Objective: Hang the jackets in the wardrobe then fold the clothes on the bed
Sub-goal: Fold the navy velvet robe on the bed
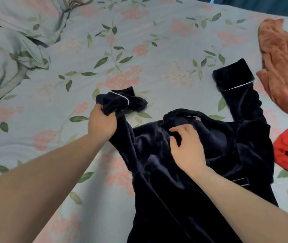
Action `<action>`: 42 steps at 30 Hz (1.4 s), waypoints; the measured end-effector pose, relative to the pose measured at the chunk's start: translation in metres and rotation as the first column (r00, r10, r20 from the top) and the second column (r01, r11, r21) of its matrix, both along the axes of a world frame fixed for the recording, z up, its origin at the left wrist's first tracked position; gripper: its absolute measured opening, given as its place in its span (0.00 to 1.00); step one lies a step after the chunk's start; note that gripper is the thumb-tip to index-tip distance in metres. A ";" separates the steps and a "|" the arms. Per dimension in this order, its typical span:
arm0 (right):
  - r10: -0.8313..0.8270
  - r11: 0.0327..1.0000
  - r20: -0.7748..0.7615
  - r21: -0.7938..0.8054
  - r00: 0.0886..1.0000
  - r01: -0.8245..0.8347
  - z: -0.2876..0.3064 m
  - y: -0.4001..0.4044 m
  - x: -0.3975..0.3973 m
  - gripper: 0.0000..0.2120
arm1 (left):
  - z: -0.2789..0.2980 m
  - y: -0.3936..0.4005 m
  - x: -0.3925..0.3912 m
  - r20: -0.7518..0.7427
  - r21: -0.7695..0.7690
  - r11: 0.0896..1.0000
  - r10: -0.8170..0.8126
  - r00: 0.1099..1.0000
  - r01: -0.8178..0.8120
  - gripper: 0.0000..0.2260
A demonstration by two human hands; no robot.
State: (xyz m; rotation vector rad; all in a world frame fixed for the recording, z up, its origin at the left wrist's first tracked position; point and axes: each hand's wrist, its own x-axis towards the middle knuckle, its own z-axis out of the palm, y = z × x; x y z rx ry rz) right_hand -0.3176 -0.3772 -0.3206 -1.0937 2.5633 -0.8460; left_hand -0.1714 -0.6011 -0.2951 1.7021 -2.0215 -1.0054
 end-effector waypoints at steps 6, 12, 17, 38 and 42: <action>0.130 0.812 0.390 0.486 0.912 -0.324 -0.016 -0.018 -0.004 0.32 | 0.004 -0.011 0.009 -0.047 -0.088 0.995 0.045 0.998 -0.049 0.09; -0.011 0.991 0.413 0.128 0.911 -0.046 0.025 0.016 0.016 0.25 | 0.045 0.003 -0.003 -0.273 0.170 0.980 0.148 0.951 -0.104 0.09; -0.220 0.972 0.582 0.064 0.783 0.226 0.053 0.076 0.027 0.32 | 0.096 0.024 -0.014 -0.454 0.272 0.961 0.080 0.887 0.052 0.07; 0.166 0.957 0.357 0.165 0.919 -0.237 0.107 0.216 0.148 0.23 | 0.073 0.203 0.104 0.120 0.055 0.550 -0.832 0.542 0.833 0.25; 0.172 0.843 0.573 0.336 0.801 -0.421 0.085 0.231 0.184 0.29 | 0.032 0.256 0.177 0.190 0.253 0.920 -0.351 0.917 0.300 0.33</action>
